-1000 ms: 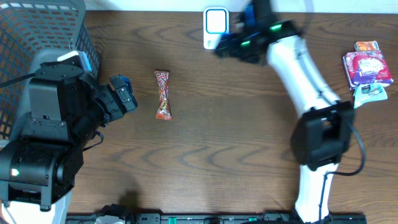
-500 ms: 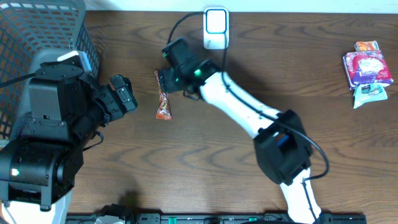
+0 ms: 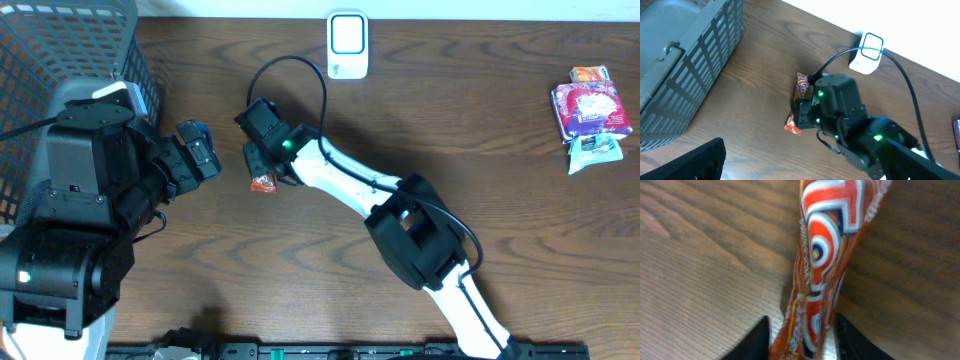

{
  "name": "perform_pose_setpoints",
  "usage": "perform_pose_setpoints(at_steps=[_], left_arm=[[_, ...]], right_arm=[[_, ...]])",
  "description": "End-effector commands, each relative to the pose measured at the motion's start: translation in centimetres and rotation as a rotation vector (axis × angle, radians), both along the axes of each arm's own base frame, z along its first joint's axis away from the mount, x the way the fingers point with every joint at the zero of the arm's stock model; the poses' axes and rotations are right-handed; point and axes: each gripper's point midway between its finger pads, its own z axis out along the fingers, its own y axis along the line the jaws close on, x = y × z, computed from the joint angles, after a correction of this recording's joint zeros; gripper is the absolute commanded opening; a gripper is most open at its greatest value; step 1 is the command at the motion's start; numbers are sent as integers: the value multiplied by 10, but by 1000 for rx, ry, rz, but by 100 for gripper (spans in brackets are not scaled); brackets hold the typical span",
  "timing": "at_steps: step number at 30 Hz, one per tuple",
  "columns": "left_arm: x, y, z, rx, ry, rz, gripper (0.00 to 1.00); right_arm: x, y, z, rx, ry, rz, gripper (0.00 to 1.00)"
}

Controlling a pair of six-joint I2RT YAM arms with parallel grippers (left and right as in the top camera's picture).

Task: Scan the item barcode
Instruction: 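Reach the right gripper to the orange candy bar and grasp it, then lift the candy bar and hold it over the scanner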

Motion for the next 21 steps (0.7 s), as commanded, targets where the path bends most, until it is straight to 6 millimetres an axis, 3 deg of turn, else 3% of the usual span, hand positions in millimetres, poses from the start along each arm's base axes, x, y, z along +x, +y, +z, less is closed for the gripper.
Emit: perform_pose_setpoints(at_steps=[1,6,12,15,21], left_arm=[[0,2,1,10,-1,0,98],[0,2,1,10,-1,0,98],[0,2,1,10,-1,0,98],[0,2,1,10,-1,0,98],[0,2,1,10,-1,0,98]], right_arm=[[0,-3,-6,-19,-2,-14,21],[1,-4,-6,-18,-2,-16,1],[15,-13,3,-36,-47,-56,1],[42,-31,29,-54,-137,-133,1],[102,-78,115,-86,-395,-202,1]])
